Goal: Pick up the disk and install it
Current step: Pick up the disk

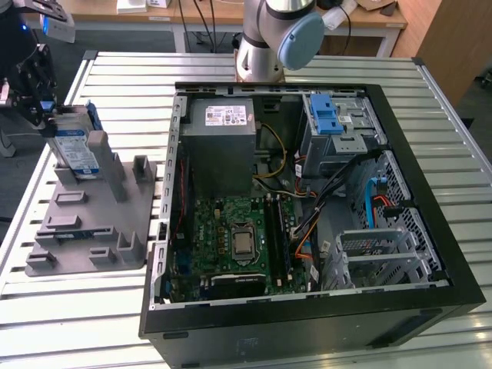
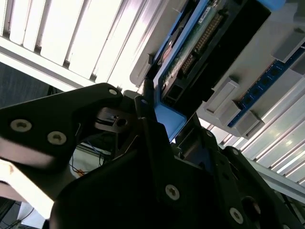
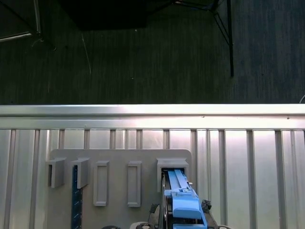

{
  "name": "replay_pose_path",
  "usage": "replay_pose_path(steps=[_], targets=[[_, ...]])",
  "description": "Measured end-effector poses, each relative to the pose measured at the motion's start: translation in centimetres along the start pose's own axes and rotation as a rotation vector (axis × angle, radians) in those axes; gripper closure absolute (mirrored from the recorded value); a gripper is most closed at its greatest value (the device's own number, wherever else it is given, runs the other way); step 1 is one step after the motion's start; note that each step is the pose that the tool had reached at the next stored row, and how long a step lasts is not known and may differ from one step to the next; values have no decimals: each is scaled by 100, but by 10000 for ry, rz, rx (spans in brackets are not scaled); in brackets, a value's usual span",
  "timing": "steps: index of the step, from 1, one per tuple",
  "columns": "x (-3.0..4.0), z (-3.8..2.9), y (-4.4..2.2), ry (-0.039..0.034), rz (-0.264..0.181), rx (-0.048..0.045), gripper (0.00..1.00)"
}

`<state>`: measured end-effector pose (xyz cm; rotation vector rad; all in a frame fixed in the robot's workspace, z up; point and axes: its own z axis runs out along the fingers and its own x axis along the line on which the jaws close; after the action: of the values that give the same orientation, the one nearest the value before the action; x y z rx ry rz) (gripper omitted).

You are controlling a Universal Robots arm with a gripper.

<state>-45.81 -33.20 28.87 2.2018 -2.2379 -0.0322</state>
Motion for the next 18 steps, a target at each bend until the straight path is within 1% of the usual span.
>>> replay_pose_path(steps=[4, 5, 10, 12, 13, 18], targets=[[0, 2, 0, -1, 0, 4, 56], [0, 7, 0, -2, 0, 7, 49], [1, 22, 0, 0, 1, 5, 49], [1, 22, 0, 0, 0, 6, 51], [1, 22, 0, -1, 0, 8, 58], [1, 10, 0, 1, 0, 3, 58]])
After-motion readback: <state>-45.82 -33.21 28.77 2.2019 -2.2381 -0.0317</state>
